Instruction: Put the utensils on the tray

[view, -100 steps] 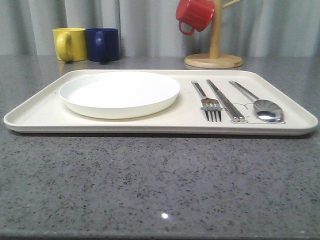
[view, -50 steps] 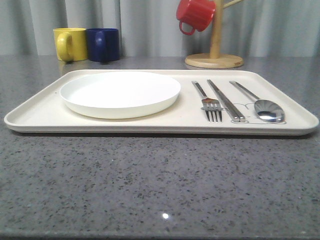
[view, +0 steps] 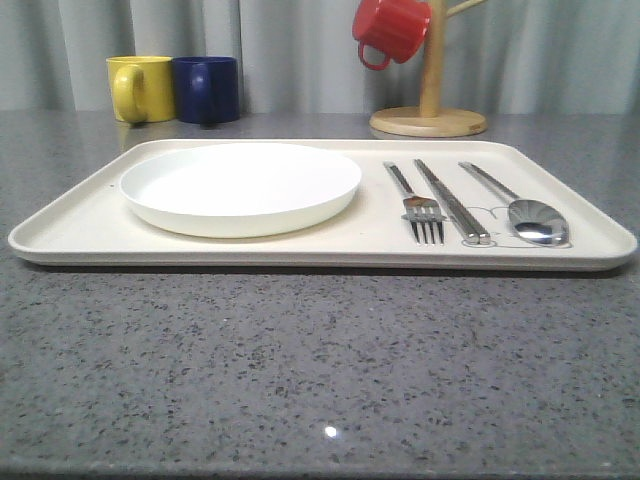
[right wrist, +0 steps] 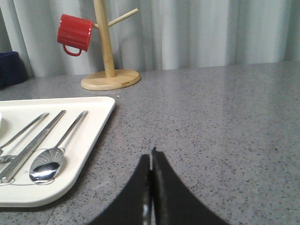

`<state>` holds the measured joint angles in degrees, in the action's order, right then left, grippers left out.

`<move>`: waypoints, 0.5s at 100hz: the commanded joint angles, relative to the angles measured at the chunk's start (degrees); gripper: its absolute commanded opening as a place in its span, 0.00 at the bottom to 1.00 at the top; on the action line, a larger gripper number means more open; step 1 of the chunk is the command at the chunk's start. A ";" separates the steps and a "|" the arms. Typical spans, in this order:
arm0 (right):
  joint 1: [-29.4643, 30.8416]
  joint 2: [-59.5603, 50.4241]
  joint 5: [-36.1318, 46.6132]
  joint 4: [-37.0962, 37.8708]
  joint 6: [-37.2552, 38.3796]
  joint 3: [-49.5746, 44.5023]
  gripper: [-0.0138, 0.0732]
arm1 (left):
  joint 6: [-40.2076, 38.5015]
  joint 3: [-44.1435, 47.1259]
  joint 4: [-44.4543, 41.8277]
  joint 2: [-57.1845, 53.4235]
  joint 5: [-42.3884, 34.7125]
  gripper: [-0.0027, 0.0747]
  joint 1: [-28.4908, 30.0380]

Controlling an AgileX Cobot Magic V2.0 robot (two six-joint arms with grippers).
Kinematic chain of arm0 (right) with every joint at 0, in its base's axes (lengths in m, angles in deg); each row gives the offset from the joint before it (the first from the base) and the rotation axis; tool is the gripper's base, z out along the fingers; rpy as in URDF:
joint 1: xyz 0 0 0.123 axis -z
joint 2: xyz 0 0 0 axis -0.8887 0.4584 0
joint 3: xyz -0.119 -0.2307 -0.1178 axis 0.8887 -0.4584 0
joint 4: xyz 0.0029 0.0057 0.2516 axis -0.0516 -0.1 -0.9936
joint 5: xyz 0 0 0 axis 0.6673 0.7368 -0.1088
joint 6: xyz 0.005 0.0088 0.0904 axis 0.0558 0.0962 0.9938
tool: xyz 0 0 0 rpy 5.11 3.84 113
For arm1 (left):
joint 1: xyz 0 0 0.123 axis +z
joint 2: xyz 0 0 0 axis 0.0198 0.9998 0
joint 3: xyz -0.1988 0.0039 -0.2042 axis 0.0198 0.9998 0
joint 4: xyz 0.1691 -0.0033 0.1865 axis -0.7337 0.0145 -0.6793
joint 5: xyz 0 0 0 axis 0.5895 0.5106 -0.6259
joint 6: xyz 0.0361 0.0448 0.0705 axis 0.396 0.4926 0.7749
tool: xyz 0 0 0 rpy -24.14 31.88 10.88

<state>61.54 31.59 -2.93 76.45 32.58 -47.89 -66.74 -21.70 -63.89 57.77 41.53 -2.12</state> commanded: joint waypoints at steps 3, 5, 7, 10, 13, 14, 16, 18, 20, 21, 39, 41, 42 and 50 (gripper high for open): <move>0.44 -1.21 4.84 0.28 -0.09 1.01 0.08 | -0.50 1.47 -0.04 -2.02 -6.36 0.01 0.14; 0.44 -1.21 4.84 0.28 -0.09 1.01 0.08 | -0.50 2.03 -0.04 -2.51 -6.36 0.01 0.14; 0.44 -1.21 4.84 0.28 -0.09 1.01 0.08 | -0.50 2.52 -0.04 -2.99 -6.36 0.01 0.14; 0.44 -1.21 4.84 0.28 -0.09 1.01 0.08 | -0.50 3.19 -0.04 -3.59 -6.47 0.01 0.14; 0.44 -1.21 4.84 0.28 -0.09 1.01 0.08 | -0.50 3.81 -0.04 -4.33 -6.48 0.01 0.14; 0.44 -1.21 4.84 0.28 -0.09 1.01 0.08 | -0.50 4.15 -0.04 -4.48 -6.64 0.01 0.14; 0.44 -1.21 4.84 0.28 -0.09 1.01 0.08 | -0.50 4.47 -0.04 -4.95 -6.96 0.01 0.14; 0.44 -1.21 4.84 0.28 -0.09 1.01 0.08 | -0.50 4.97 -0.04 -5.40 -7.33 0.01 0.14; 0.44 -1.21 4.84 0.28 -0.09 1.01 0.08 | -0.50 5.49 -0.04 -5.89 -7.66 0.01 0.14; 0.44 -1.21 4.84 0.28 -0.09 1.01 0.08 | -0.50 5.83 -0.04 -6.05 -7.98 0.01 0.14; 0.44 -1.21 4.84 0.28 -0.09 1.01 0.08 | -0.50 8.10 0.07 -6.40 -9.96 0.01 0.14; 0.44 -1.21 4.84 0.28 -0.09 1.01 0.08 | -0.50 8.10 0.07 -6.40 -9.96 0.01 0.14; 0.44 -1.21 4.84 0.28 -0.09 1.01 0.08 | -0.50 8.10 0.07 -6.40 -9.96 0.01 0.14; 0.44 -1.21 4.84 0.28 -0.09 1.01 0.08 | -0.50 8.10 0.07 -6.40 -9.96 0.01 0.14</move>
<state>61.54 31.59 -2.93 76.45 32.58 -47.89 -66.74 -16.01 -63.89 53.31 36.61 -2.00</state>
